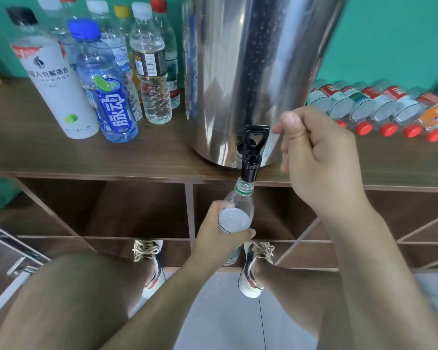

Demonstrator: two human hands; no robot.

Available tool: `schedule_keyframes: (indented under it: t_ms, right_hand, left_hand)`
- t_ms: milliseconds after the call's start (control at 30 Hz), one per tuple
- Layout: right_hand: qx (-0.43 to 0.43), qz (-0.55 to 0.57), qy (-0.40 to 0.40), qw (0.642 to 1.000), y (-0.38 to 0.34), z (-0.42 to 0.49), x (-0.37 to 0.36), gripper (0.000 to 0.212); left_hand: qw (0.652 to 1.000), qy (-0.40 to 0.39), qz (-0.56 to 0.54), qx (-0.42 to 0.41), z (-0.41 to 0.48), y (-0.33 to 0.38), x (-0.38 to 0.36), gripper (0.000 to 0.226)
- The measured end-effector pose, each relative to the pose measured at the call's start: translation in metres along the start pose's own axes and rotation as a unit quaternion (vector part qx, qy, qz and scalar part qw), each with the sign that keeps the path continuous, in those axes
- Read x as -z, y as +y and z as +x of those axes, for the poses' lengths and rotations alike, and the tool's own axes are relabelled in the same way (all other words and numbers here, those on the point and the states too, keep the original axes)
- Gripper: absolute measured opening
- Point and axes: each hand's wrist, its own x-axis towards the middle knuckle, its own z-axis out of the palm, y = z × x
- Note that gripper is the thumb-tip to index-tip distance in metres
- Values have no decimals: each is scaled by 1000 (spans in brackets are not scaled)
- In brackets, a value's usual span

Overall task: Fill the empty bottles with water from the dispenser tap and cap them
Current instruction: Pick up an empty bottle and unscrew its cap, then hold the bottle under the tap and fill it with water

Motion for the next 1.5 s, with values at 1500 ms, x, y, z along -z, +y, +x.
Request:
schedule_keyframes:
  t_ms: [1500]
  right_hand:
    - [151, -53, -10, 987, 13, -40, -4, 23]
  left_hand:
    - [999, -16, 0, -36, 4, 6, 2, 66]
